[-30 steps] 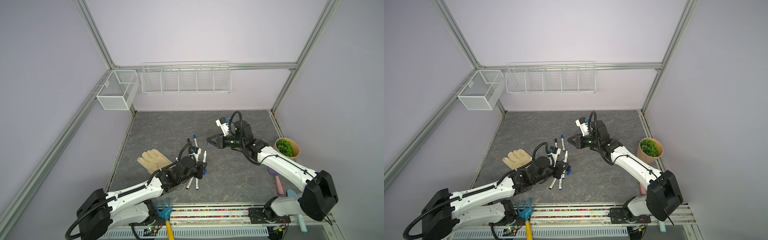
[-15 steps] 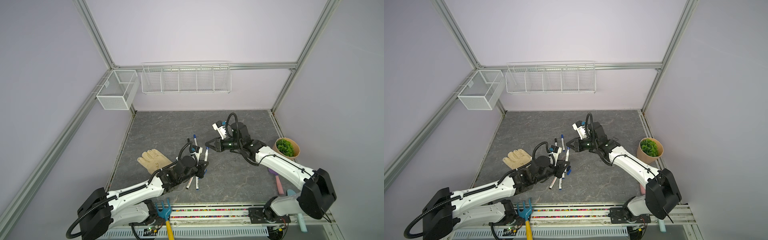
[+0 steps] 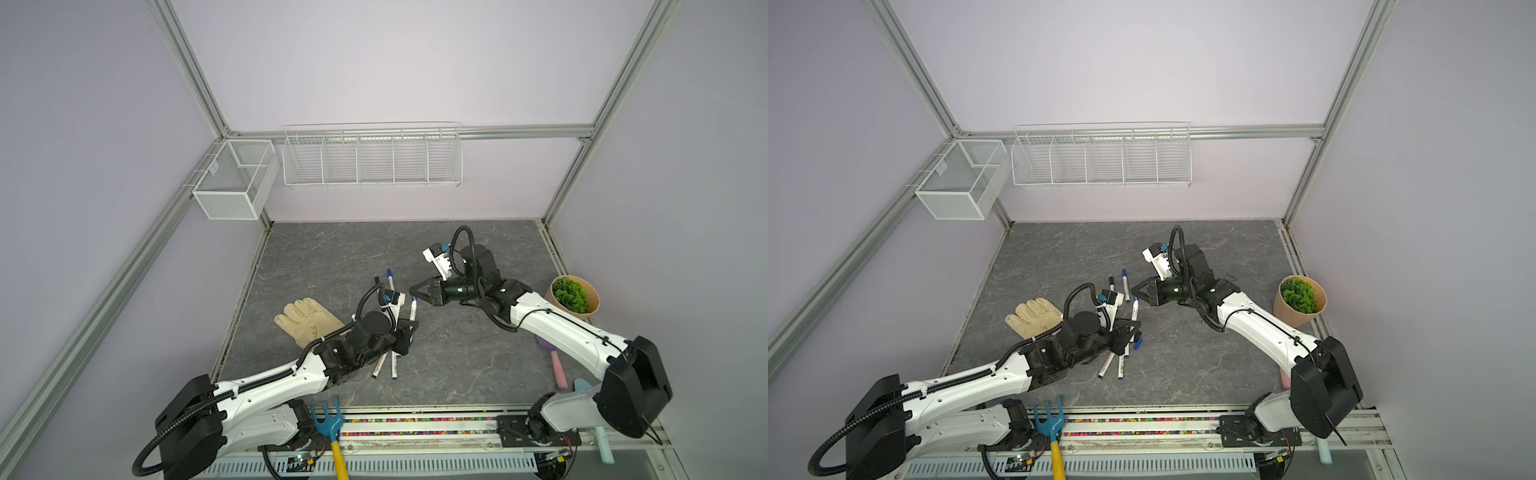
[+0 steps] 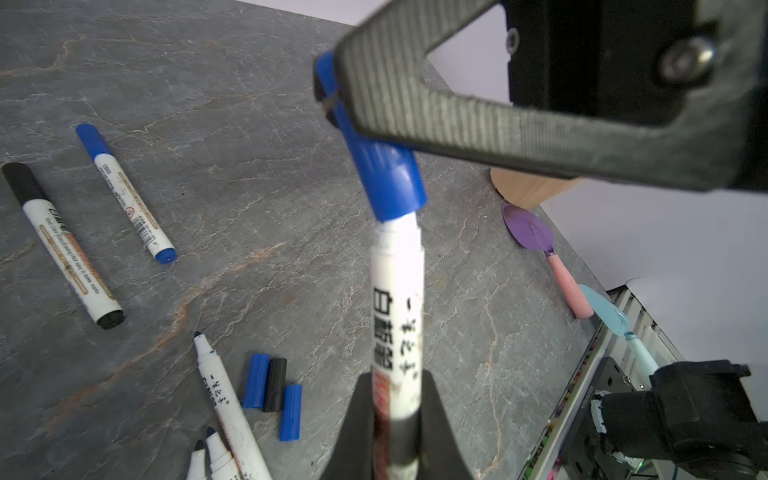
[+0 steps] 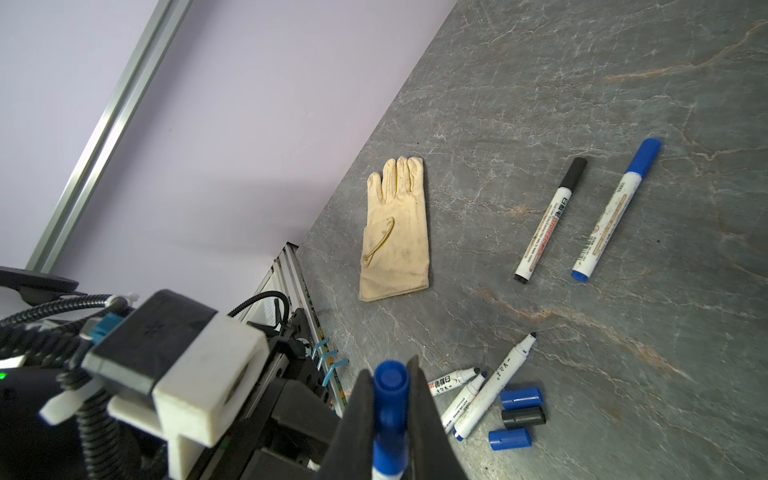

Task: Insert the pens into the pen caps
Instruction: 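Place the blue cap onto the marker tip with the right gripper, then press the blue cap down onto the marker with the right gripper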

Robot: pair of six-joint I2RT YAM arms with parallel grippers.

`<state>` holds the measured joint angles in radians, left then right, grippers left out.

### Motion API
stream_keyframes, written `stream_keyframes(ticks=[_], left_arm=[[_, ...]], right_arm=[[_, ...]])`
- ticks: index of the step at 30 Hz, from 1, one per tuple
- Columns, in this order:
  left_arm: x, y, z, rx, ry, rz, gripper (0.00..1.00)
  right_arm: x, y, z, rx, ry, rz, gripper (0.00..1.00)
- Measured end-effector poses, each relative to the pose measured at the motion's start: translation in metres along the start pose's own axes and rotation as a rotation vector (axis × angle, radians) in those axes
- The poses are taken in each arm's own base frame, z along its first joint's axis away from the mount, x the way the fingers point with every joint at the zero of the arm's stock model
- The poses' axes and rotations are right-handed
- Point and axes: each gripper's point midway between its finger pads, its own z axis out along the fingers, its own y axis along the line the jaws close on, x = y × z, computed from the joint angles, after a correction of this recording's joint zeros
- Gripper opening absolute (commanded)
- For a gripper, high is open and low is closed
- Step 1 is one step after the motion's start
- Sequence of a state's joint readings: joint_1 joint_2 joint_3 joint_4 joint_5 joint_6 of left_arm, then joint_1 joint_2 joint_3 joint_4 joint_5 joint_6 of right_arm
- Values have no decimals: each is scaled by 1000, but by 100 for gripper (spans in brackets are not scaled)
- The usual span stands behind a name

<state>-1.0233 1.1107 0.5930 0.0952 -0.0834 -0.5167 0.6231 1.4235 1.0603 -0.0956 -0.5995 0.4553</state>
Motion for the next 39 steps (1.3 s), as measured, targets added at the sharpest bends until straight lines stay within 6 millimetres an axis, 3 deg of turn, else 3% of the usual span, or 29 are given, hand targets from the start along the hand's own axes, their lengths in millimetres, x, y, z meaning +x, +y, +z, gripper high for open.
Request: stream_keyframes(ticks=[16, 29, 39], left_arm=[[-41, -26, 0, 90, -104, 27, 0], [-20, -30, 6, 123, -10, 86, 0], [-17, -46, -3, 215, 15, 122, 0]], right_arm=[[-24, 27, -37, -131, -52, -49, 8], [0, 26, -40, -129, 47, -62, 8], [7, 37, -54, -126, 54, -118, 8]])
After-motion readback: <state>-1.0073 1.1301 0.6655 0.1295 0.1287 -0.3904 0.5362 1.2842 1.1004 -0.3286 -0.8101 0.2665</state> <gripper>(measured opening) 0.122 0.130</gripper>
